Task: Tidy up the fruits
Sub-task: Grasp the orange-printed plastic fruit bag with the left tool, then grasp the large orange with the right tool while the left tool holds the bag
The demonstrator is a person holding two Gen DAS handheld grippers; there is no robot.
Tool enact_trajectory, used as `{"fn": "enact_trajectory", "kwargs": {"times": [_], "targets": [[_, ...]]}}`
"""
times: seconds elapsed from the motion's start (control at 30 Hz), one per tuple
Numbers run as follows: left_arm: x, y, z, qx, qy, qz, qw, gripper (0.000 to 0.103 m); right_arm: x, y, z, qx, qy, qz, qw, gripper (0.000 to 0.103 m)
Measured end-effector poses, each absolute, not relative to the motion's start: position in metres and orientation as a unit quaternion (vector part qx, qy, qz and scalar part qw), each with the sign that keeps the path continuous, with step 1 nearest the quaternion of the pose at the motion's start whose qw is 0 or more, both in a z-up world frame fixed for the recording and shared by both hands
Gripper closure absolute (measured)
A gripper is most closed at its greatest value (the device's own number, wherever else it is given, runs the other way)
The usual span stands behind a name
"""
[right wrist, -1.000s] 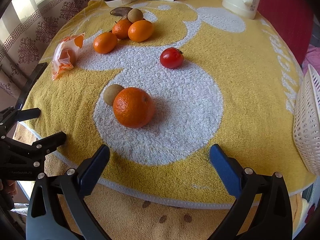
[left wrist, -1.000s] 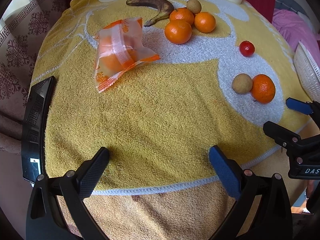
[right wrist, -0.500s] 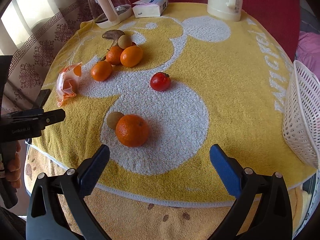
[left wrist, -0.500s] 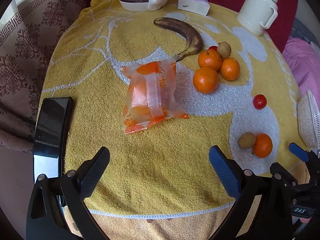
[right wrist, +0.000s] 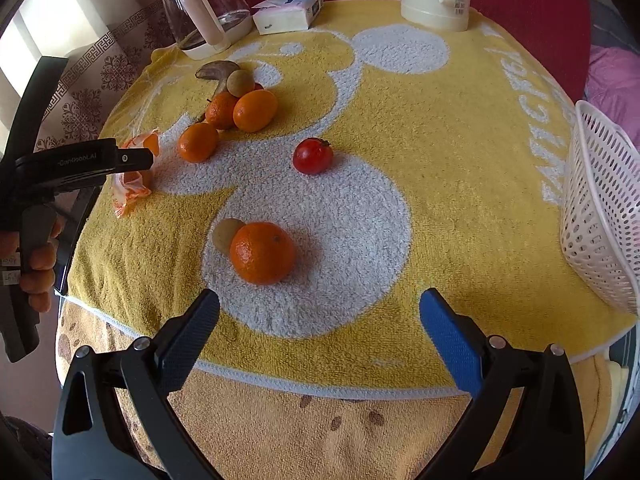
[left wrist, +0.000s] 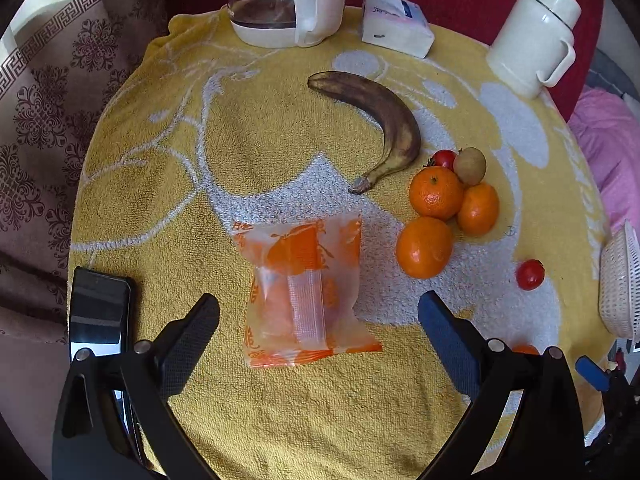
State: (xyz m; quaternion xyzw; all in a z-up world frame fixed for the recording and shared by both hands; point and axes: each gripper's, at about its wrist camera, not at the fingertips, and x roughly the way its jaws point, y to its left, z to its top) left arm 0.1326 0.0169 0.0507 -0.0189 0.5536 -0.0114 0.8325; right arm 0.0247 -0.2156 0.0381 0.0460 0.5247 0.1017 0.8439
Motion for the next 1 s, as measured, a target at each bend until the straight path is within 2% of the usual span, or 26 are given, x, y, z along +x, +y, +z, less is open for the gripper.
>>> {"fn": "enact_trajectory", "kwargs": {"times": [0.27, 0.3, 0.43, 0.5, 0.6, 1.0], "targets": [[0.145, 0.022, 0.039, -0.025, 0.567, -0.008, 0.823, 0.005, 0.029, -0.213, 0.036, 0.051, 0.529, 0.099, 0.841, 0.002], [0.145, 0.025, 0.037, -0.029, 0.571, -0.009, 0.821, 0.008, 0.029, -0.212, 0.036, 0.051, 0.529, 0.099, 0.841, 0.002], [0.144, 0.033, 0.028, -0.047, 0.584, -0.004, 0.811, 0.031, 0.031, -0.208, 0.035, 0.051, 0.531, 0.102, 0.840, 0.002], [0.141, 0.037, 0.028, -0.062, 0.581, -0.009, 0.811, 0.035, 0.032, -0.206, 0.033, 0.051, 0.533, 0.103, 0.838, 0.002], [0.134, 0.039, 0.033, -0.068, 0.572, -0.025, 0.817, 0.047, 0.034, -0.203, 0.032, 0.051, 0.536, 0.104, 0.836, 0.002], [0.123, 0.040, 0.046, -0.073, 0.560, -0.049, 0.824, 0.052, 0.045, -0.189, 0.031, 0.046, 0.537, 0.120, 0.834, 0.002]]}}
